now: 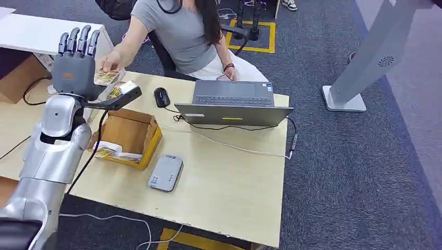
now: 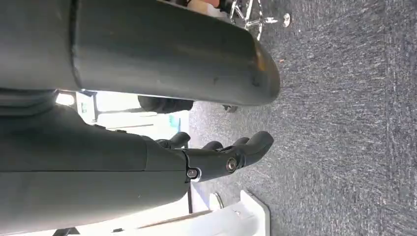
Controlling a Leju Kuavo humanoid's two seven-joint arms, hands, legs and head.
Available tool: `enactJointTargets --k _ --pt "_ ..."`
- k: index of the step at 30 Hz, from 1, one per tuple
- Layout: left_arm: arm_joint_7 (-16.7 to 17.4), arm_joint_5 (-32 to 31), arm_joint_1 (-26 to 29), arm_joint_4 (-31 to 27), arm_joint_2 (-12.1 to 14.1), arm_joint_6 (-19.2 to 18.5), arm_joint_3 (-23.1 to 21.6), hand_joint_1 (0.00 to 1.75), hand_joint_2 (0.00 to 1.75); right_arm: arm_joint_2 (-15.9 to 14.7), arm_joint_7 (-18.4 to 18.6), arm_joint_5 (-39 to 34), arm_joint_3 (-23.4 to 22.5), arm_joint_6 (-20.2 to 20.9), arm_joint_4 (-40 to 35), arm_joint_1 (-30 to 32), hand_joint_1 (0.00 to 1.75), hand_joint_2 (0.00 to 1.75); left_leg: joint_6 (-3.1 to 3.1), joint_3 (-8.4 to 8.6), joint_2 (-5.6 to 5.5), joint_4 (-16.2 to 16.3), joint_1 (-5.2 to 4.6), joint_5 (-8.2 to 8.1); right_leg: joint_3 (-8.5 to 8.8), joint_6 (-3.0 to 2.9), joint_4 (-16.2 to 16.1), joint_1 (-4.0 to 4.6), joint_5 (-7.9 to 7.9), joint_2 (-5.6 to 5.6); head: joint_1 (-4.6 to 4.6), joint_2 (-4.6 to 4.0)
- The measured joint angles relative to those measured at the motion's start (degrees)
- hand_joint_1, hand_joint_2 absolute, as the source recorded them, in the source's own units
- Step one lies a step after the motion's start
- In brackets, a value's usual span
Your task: Pass the card to the sensor for recognition and then transmit it.
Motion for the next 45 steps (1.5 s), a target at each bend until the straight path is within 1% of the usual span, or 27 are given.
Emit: enactJointTargets --k 6,10,11,14,17,28,33,42,45 --pt "0.0 0.0 0.0 0.2 0.02 0.02 0.0 0.0 1.75 0.0 0.04 0.0 0.02 0.0 -0.02 0.0 0.0 0.0 0.0 0.0 0.0 0.0 0.0 0.0 0.0 0.0 0.0 0.0 0.0 0.0 0.0 0.0" --pt "1.24 1.22 0.07 0.24 0.24 -0.5 0.0 0.0 1.75 0.0 -0.5 0.2 0.07 -0.81 -0.2 0.03 0.0 0.0 0.0 -0.01 0.0 0.0 0.0 0.0 0.01 0.0 0.01 0.0 0.0 0.0 -0.02 0.0" --pt "1.33 1.4 0.19 0.26 0.37 -0.5 0.0 1.75 1.75 0.0 -0.55 0.2 0.07 -0.9 -0.22 0.03 0.0 0.0 0.0 0.0 0.0 -0.01 0.0 0.0 0.01 0.0 0.01 0.0 0.0 0.0 0.0 0.0" --pt "1.38 1.84 0.7 0.26 0.72 -0.48 0.0 1.75 1.75 0.0 -0.88 0.2 0.07 -0.98 -0.24 0.03 0.0 0.0 0.0 -0.01 -0.02 -0.01 0.0 0.0 0.01 0.0 0.02 0.0 0.0 -0.02 0.0 0.0" --pt "1.01 3.26 1.07 0.24 1.18 -0.66 0.0 1.75 1.75 0.0 -2.14 0.28 0.11 -1.2 -0.37 0.08 0.0 0.0 0.0 -0.01 -0.01 -0.01 0.0 0.0 0.02 0.0 0.03 0.0 0.0 -0.01 0.0 0.0" --pt "0.37 5.33 1.71 -0.09 2.86 -1.84 0.0 1.75 1.75 -0.18 -3.34 1.2 1.09 -0.94 -0.77 0.26 0.0 0.0 0.0 0.0 0.0 -0.01 0.0 0.0 0.02 0.0 0.03 0.0 0.0 0.0 -0.02 0.0" --pt "0.31 5.57 1.72 -0.18 3.34 -1.9 0.0 1.75 1.75 -0.35 -3.39 1.18 1.2 -0.79 -0.81 0.28 0.0 0.0 0.0 0.0 0.0 -0.01 0.0 0.0 0.02 0.0 0.03 0.0 0.0 -0.01 0.0 0.0" --pt "0.31 5.62 1.72 -0.18 3.41 -1.92 0.0 1.75 1.75 -0.44 -3.39 1.18 1.38 -0.79 -0.87 0.28 0.0 0.0 0.0 0.0 -0.01 0.0 0.0 0.0 0.02 0.0 0.03 0.0 0.0 -0.02 0.0 0.0" --pt "-0.22 6.21 1.87 -0.46 3.39 -2.01 0.0 1.75 1.75 -0.77 -5.64 1.2 1.46 0.94 -0.92 0.57 0.0 0.0 0.0 0.0 -0.01 -0.01 0.0 0.0 0.02 0.0 0.03 0.0 0.0 -0.02 0.0 0.0"
